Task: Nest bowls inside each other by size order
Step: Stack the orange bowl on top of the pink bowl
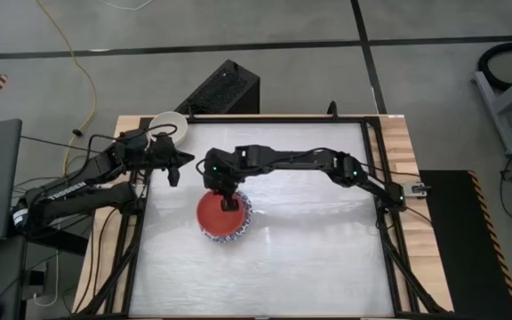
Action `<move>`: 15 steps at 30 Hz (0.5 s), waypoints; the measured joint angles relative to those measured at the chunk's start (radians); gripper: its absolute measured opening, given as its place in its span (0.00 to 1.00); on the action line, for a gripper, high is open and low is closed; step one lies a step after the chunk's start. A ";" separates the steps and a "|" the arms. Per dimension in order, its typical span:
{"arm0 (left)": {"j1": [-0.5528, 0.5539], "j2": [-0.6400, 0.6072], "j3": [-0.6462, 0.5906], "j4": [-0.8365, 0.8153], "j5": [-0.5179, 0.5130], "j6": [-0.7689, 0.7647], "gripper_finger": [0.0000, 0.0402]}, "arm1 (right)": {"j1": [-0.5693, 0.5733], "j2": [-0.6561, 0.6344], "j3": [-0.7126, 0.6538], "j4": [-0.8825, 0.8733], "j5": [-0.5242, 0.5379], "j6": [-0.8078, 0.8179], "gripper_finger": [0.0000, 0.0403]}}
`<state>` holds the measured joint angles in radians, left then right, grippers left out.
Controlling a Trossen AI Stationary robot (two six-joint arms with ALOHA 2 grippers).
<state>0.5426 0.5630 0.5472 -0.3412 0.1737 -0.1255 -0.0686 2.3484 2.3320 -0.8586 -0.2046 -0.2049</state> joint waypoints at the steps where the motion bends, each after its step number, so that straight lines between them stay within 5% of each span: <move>1: 0.000 0.000 0.000 -0.001 -0.003 0.003 0.00 | -0.005 0.008 0.001 0.009 0.006 -0.009 0.02; 9: 0.000 0.000 0.000 -0.003 0.013 -0.117 0.00 | -0.018 0.054 0.001 0.047 -0.004 -0.006 0.02; 15: 0.000 0.000 0.000 -0.019 0.026 -0.059 0.00 | -0.013 0.054 0.002 -0.071 -0.059 -0.013 0.02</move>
<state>0.5426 0.5632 0.5472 -0.3600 0.1995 -0.1844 -0.0820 2.4024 2.3337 -0.9294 -0.2638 -0.2177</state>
